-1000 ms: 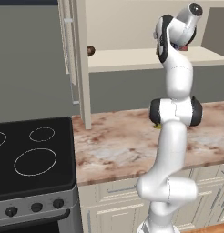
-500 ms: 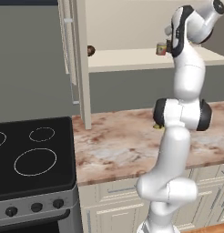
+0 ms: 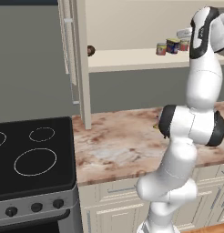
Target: Pick the cans from the counter and place them in their designated side in the cabinet.
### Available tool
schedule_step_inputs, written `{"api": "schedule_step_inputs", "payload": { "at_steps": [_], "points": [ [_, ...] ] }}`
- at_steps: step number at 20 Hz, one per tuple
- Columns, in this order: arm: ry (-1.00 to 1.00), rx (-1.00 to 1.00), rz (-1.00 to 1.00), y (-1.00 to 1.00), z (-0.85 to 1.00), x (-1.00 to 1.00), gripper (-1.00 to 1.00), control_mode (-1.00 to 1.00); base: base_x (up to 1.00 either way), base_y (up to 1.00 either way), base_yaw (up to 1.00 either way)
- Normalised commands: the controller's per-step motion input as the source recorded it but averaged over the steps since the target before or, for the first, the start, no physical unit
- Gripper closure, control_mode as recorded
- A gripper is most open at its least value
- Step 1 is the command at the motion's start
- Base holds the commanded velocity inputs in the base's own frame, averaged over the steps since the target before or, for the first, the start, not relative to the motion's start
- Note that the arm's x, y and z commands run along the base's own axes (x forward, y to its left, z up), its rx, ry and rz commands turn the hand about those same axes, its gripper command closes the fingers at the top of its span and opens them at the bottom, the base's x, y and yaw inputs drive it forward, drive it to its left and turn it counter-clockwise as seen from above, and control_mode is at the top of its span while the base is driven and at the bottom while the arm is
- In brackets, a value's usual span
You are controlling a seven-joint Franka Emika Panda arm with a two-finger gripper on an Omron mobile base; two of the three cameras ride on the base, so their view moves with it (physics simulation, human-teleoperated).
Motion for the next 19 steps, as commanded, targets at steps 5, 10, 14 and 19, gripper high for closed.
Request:
{"api": "schedule_step_inputs", "payload": {
  "at_steps": [5,10,14,19],
  "points": [
    [-0.16,0.0,0.04,0.34,-0.04,-0.63,-1.0,-1.0,0.0,0.0,0.0],
    [-0.12,0.0,0.03,0.37,-0.03,-0.61,-1.0,-1.0,0.0,0.0,0.0],
    [-0.09,-0.01,0.04,0.3,-0.03,-0.62,-1.0,-1.0,0.0,0.0,0.0],
    [-0.06,-0.02,0.03,0.13,-0.01,-0.72,-1.0,-1.0,0.0,0.0,0.0]
  ]
}}
